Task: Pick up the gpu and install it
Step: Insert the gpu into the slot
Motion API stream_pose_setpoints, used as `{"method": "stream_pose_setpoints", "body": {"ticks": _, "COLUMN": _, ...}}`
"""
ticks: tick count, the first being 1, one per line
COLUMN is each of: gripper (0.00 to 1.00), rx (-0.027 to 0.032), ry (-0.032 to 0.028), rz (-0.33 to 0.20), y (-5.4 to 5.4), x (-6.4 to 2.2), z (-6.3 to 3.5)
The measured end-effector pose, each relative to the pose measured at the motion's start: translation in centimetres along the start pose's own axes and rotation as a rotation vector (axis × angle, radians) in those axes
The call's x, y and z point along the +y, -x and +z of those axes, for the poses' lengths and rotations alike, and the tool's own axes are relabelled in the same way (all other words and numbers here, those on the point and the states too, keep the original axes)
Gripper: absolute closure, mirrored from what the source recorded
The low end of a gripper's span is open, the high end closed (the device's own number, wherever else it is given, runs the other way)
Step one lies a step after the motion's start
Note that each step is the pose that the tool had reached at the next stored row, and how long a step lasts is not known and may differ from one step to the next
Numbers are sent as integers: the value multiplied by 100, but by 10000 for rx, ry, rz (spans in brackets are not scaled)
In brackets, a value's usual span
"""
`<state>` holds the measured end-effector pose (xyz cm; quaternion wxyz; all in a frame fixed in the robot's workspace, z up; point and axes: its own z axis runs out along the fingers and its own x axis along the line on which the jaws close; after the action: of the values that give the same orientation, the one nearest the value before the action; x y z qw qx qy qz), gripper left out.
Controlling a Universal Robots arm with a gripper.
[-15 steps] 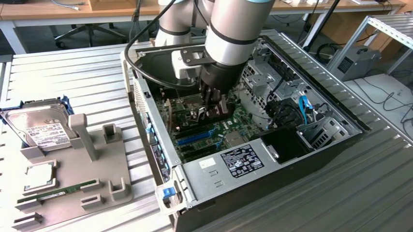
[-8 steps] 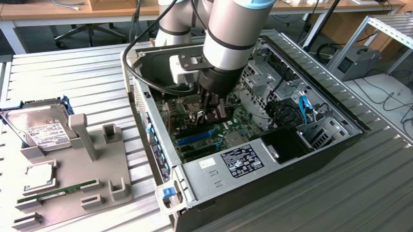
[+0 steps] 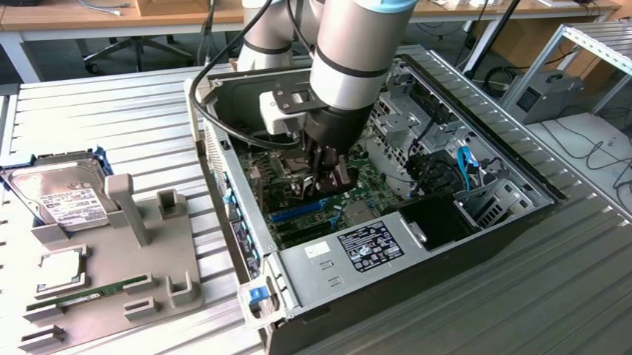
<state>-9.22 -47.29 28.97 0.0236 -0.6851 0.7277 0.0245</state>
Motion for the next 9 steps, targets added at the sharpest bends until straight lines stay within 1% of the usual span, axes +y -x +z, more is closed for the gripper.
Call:
{"method": "stream_pose_setpoints", "body": {"ticks": 1, "gripper": 71, "rx": 159, "ry": -8, "rz": -4, "y": 5, "x": 0, "z": 1}}
{"method": "stream_pose_setpoints", "body": {"ticks": 2, "gripper": 71, "rx": 245, "ry": -14, "rz": -4, "y": 10, "x": 0, "z": 4}}
{"method": "stream_pose_setpoints", "body": {"ticks": 5, "gripper": 71, "rx": 255, "ry": -14, "rz": -6, "y": 12, "x": 0, "z": 11}}
{"method": "stream_pose_setpoints", "body": {"ticks": 8, "gripper": 71, "rx": 234, "ry": -14, "rz": -1, "y": 13, "x": 6, "z": 20}}
{"method": "stream_pose_setpoints", "body": {"ticks": 9, "gripper": 71, "rx": 236, "ry": -13, "rz": 1, "y": 26, "x": 12, "z": 25}}
